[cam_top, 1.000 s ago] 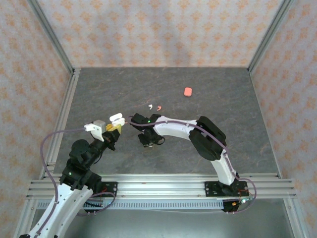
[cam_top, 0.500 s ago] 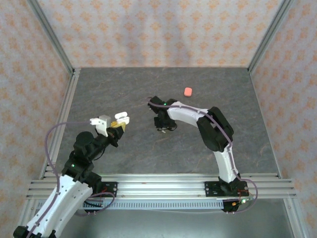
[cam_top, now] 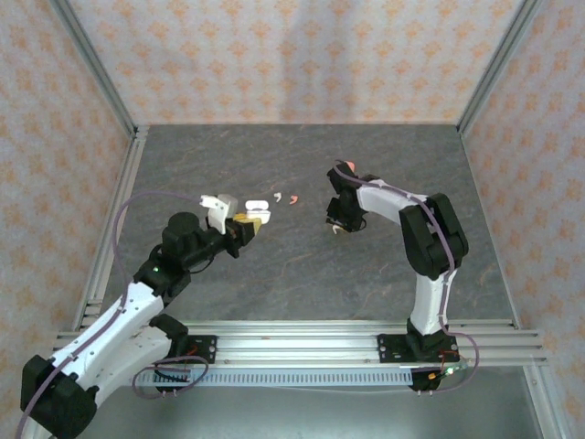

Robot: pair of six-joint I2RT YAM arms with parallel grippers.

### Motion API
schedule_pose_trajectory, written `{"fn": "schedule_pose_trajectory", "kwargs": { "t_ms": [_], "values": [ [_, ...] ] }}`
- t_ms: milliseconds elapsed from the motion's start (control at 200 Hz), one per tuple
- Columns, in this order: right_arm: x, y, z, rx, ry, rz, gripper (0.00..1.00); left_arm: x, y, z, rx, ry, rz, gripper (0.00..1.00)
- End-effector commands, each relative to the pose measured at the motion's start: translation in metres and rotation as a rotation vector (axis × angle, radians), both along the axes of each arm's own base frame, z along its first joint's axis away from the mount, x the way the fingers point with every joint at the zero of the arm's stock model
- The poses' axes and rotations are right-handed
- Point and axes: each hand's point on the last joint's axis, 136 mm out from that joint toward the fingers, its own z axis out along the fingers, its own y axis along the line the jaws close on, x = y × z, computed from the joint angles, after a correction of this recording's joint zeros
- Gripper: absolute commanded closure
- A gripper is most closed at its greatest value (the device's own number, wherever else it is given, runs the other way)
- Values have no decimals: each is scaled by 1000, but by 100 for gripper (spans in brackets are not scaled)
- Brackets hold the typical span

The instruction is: Insert the wireless bluetooth earbuds into the charging case

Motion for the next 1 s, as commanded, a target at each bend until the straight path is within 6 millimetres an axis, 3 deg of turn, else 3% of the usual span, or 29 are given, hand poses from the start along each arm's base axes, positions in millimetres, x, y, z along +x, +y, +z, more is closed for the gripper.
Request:
{"fn": "schedule_pose_trajectory", "kwargs": {
  "t_ms": [0,125,265,425,570,816,996],
  "values": [
    [-5,-6,-11,-13,27,-84,65,-1,-12,38,-20,-121,-49,100],
    [-1,-3,-2,13,1,-97,58,-2,-15,39,2,-128,-65,100],
    [6,-3,28,34,-85,-75,51,-3,-20,40,-6,-141,-93,100],
    [11,3,58,80,-195,13,48,-19,-42,54,-78,-221,-226,99],
    [2,-1,62,34,-203,136,48,-25,-63,55,-45,-252,-300,99],
    [-14,-25,66,-138,-179,330,50,-14,-75,54,-58,-281,-265,99],
    [-17,-27,69,-227,-172,454,49,-8,-87,49,-85,-279,-246,100]
  ]
}}
